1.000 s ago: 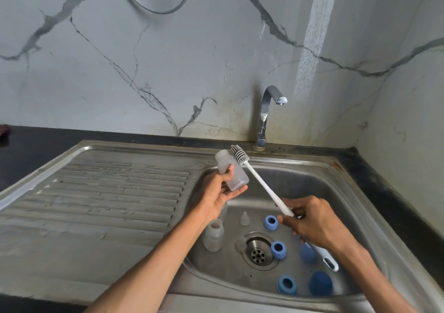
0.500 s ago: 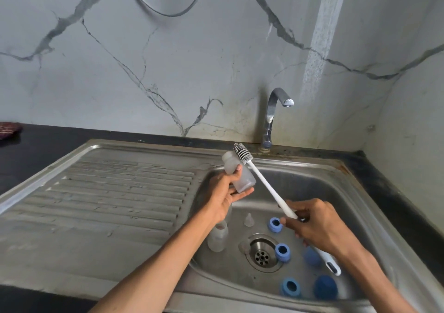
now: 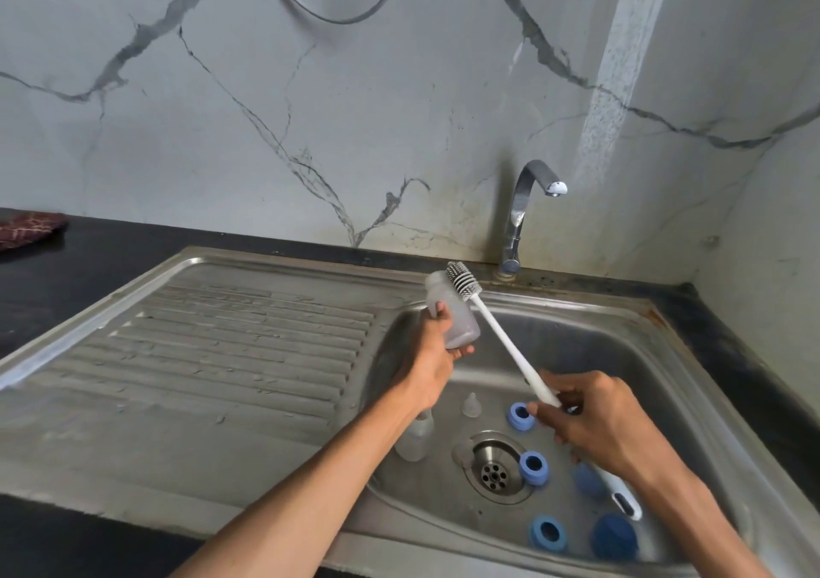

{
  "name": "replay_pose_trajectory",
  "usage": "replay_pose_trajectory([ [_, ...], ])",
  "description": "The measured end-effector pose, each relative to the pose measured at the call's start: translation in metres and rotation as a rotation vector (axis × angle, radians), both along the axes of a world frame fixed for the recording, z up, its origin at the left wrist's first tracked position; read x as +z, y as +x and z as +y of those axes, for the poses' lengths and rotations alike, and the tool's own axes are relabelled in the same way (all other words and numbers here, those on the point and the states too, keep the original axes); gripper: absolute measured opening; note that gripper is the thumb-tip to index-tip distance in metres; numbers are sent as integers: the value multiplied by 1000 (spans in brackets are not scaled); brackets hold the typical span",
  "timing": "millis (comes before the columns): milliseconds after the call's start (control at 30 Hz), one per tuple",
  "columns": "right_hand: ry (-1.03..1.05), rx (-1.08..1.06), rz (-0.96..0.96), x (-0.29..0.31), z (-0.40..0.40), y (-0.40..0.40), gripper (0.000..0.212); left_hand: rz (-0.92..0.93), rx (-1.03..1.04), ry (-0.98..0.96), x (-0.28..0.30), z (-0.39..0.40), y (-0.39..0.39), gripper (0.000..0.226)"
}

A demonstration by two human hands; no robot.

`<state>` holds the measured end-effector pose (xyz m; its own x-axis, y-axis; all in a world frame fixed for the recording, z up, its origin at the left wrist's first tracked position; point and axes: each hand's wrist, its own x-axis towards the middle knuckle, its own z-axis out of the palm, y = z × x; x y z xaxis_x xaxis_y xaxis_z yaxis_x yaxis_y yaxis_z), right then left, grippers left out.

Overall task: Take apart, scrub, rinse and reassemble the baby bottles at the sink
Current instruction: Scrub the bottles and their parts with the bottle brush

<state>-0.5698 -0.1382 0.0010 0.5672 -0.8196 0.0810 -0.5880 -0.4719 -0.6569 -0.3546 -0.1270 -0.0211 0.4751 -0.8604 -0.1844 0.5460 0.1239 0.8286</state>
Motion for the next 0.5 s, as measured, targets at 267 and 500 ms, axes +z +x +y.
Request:
replay_pose_trajectory([
  [267,18,41,115,3,2,-4,35,96,70,-95,9,14,43,23],
  [500,-18,-31,9,3,1,-2,36,34,-89,-65,3,11,1,19],
])
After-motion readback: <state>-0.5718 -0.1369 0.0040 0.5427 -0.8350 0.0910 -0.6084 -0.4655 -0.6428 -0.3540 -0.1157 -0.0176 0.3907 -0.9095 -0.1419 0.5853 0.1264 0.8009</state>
